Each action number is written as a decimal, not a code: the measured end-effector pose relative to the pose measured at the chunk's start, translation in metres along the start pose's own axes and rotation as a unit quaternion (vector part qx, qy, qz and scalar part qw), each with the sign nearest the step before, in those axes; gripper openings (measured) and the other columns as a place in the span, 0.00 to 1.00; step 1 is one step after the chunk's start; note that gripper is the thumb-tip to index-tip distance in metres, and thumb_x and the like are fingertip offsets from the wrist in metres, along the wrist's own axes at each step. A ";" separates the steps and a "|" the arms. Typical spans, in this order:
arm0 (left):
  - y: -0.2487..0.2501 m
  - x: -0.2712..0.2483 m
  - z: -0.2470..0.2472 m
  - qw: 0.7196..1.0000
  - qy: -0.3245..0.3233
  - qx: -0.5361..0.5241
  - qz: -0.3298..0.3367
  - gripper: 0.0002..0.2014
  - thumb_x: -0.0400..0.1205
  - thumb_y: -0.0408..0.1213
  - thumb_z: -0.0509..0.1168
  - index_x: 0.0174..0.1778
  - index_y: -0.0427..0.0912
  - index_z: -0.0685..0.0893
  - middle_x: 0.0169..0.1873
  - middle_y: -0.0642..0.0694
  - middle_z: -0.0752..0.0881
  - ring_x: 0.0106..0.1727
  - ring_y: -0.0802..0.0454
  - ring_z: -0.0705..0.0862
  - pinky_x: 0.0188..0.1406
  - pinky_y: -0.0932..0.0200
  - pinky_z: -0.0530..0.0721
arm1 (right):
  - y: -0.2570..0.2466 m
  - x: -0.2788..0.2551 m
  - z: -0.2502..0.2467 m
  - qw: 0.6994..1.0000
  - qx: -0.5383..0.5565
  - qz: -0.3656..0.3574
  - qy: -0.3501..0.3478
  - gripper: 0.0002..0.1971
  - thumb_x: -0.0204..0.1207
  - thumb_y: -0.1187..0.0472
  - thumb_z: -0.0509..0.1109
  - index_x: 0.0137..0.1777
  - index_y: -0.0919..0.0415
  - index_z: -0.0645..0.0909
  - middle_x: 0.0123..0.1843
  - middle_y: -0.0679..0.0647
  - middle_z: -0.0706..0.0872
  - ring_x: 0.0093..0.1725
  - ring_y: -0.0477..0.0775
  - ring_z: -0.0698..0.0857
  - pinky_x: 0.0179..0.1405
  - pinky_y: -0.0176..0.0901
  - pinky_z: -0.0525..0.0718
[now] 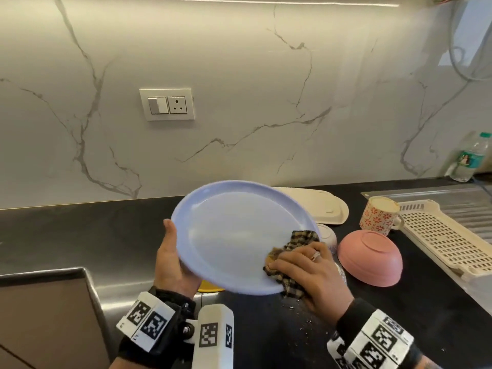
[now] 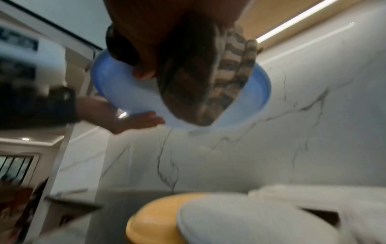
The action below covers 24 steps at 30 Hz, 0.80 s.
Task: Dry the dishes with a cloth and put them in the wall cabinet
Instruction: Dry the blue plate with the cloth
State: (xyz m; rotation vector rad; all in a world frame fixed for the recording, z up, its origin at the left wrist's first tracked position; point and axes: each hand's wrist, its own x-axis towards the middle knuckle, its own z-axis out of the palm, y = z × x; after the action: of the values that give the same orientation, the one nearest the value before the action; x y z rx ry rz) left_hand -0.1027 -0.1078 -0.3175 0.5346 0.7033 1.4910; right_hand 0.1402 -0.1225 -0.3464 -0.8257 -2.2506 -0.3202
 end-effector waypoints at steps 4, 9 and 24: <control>0.003 -0.002 0.007 1.000 -0.008 0.019 0.010 0.61 0.47 0.71 0.75 0.75 0.44 0.69 0.63 0.39 0.82 0.66 0.43 0.79 0.52 0.37 0.84 | 0.007 0.028 -0.041 0.943 0.263 0.201 0.038 0.13 0.68 0.54 0.62 0.53 0.44 0.78 0.51 0.29 0.84 0.49 0.33 0.81 0.49 0.32 0.77; -0.012 0.004 -0.009 0.993 -0.014 0.112 0.031 0.58 0.52 0.78 0.64 0.78 0.53 0.63 0.75 0.56 0.69 0.77 0.54 0.63 0.69 0.38 0.66 | 0.035 0.045 -0.055 0.739 0.510 0.398 0.187 0.29 0.47 0.28 0.77 0.32 0.54 0.85 0.28 0.45 0.86 0.30 0.41 0.84 0.32 0.36 0.83; -0.005 0.005 0.014 0.996 0.008 0.048 0.071 0.31 0.70 0.63 0.60 0.56 0.39 0.85 0.54 0.34 0.87 0.51 0.39 0.87 0.50 0.40 0.85 | 0.040 0.031 -0.021 0.703 0.402 0.496 0.314 0.26 0.81 0.44 0.55 0.72 0.61 0.70 0.61 0.54 0.79 0.62 0.55 0.78 0.58 0.45 0.74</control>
State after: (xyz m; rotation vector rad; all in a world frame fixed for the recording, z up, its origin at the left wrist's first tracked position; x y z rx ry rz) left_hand -0.0899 -0.1021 -0.3120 0.6589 0.7654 1.6005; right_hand 0.1604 -0.0866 -0.3100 -1.0531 -0.8702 0.7497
